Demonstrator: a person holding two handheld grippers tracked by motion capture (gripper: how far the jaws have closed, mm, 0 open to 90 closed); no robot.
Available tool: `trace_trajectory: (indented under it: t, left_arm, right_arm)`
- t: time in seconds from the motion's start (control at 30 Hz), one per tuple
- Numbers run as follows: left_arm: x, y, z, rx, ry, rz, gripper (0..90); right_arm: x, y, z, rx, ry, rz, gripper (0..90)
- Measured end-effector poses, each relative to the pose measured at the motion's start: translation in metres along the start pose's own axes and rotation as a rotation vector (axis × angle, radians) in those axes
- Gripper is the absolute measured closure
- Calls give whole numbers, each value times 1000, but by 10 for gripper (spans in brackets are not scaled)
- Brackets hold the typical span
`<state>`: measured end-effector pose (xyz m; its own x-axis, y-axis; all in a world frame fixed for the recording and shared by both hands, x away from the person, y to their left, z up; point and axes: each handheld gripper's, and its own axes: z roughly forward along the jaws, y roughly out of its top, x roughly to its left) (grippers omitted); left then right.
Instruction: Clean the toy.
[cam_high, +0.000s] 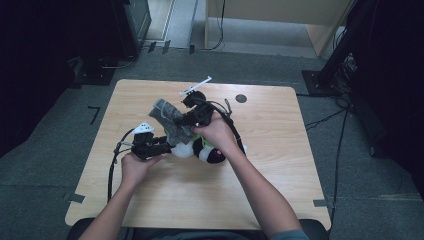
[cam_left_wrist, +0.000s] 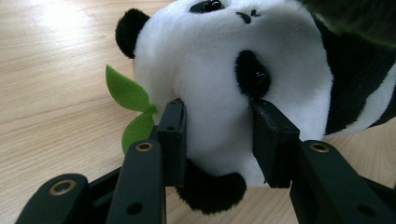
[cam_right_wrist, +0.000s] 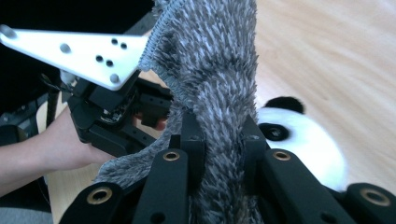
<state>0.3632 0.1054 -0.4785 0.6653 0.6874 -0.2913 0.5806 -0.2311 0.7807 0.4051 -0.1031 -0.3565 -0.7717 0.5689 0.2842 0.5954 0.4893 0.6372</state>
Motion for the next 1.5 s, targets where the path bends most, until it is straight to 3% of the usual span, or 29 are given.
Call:
trace_trajectory:
  t: [0.13,0.23,0.33,0.43,0.7,1.1,1.2,1.5]
  left_arm:
    - [-1,0,-1,3,5,2,594]
    - [-2,0,0,3,9,3,593]
    - [-2,0,0,3,8,3,593]
    - [-4,1,1,10,14,8,599]
    - [-4,3,1,14,14,5,603]
    - [-2,2,1,17,-3,6,603]
    - [-1,2,1,15,-7,3,603]
    - [-1,2,1,14,-9,15,593]
  right_arm:
    - [-1,-2,22,44,3,2,784]
    - [-7,-8,35,100,-47,-2,784]
    - [-14,-16,38,80,-22,1,785]
    - [-18,-21,33,71,-20,-17,785]
    - [-34,-25,16,59,-26,17,784]
    - [-70,-41,-8,67,-127,108,783]
    - [-81,-46,-14,52,-110,149,786]
    - [-89,-48,-30,36,-149,154,785]
